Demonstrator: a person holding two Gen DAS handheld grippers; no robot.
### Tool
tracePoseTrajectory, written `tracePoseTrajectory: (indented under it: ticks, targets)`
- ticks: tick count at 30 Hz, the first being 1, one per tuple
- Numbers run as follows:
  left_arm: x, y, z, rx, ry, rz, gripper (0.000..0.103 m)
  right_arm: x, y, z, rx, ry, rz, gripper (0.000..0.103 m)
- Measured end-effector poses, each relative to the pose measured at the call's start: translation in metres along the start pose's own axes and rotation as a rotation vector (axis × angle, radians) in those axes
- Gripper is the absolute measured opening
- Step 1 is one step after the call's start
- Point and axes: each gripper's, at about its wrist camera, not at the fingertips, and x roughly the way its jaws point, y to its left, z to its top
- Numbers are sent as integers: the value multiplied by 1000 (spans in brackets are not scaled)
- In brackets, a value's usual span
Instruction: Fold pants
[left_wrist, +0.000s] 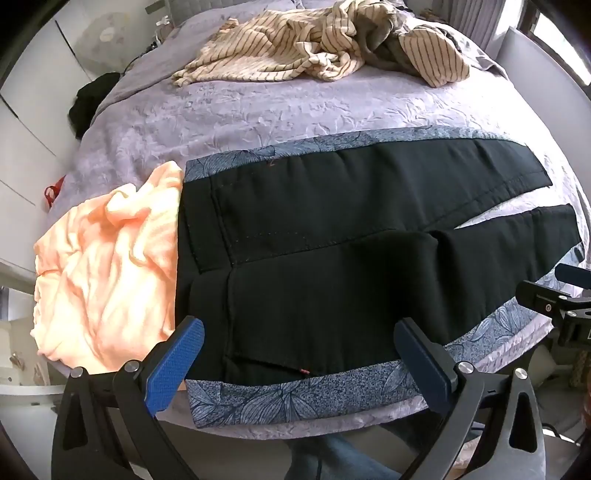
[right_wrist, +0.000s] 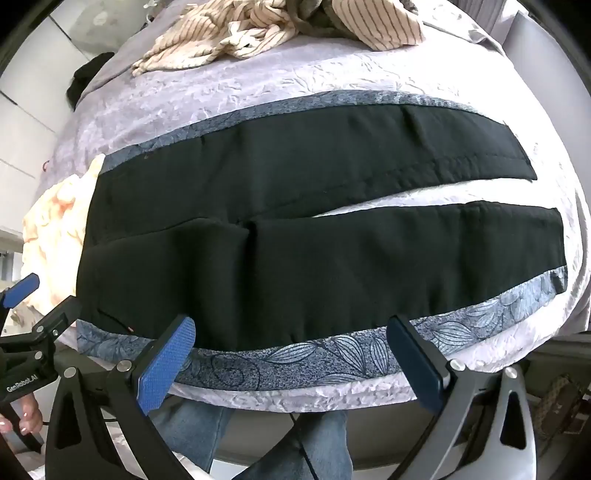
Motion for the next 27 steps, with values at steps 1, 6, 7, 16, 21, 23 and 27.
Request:
tracePoseTrajectory:
  ticks: [1, 6, 7, 16, 21, 23, 27]
  targets:
    - [0, 0, 0, 1, 0, 1, 103, 1, 0, 0, -1, 2, 0, 103]
    - [1, 0, -1, -1, 0, 3, 103, 1, 2, -2, -6, -3, 1, 103]
    - [1, 1, -1, -1, 0, 3, 103, 1, 2, -1, -6, 0, -1, 103]
    - [1, 1, -1, 0, 1, 3, 103, 0, 2, -2, -5, 10, -3, 103]
    - [1, 1, -1, 2, 0, 3, 103, 1, 1, -1, -1, 10, 1, 103]
    - [1, 1, -1, 0, 0, 3, 103, 1, 1, -1, -3, 8, 1, 103]
    - [2, 2, -1, -2, 1, 4, 103, 1, 1, -1, -3, 5, 0, 103]
